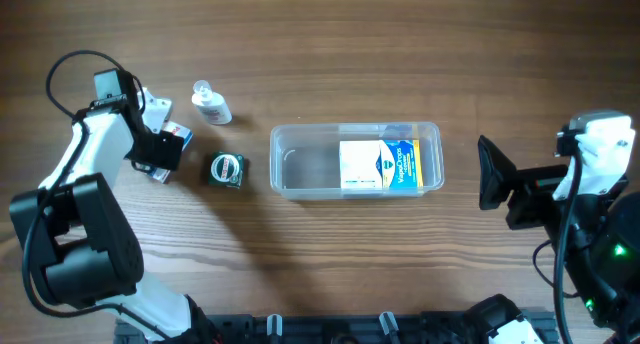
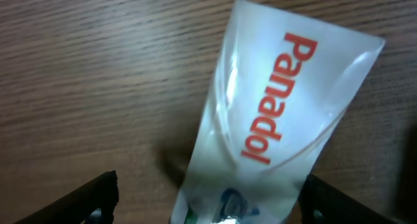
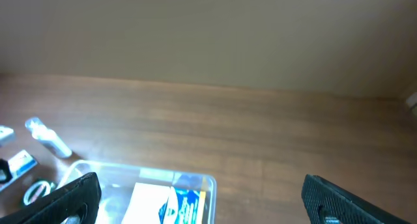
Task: Pack container
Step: 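Lower the left gripper and grasp the Panadol box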
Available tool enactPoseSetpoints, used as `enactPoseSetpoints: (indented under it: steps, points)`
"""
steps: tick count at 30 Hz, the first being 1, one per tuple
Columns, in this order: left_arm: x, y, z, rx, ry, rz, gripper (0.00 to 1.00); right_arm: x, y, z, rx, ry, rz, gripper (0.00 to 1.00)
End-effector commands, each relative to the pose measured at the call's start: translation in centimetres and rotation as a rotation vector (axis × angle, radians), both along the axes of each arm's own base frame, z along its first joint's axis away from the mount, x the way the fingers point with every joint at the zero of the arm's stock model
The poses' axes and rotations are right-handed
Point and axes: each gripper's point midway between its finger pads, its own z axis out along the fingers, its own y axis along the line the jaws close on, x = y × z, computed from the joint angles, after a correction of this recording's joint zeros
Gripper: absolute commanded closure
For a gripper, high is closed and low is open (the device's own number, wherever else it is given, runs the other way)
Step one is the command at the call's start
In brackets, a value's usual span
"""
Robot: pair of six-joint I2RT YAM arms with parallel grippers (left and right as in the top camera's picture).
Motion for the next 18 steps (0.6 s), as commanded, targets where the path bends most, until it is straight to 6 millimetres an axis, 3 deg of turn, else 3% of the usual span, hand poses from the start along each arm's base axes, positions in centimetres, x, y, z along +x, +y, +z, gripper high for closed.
enactPoseSetpoints:
  steps: [1, 18]
  points:
    - [0.97, -0.64, -0.07, -0.027, -0.024, -0.052, 0.11, -0.11, 0.08, -0.62, -0.026, 0.025, 0.015, 0.0]
    - [1.57, -1.24, -0.63, -0.061, -0.041, -0.064, 0.16, -0.11, 0.08, -0.63, -0.027, 0.025, 0.015, 0.0]
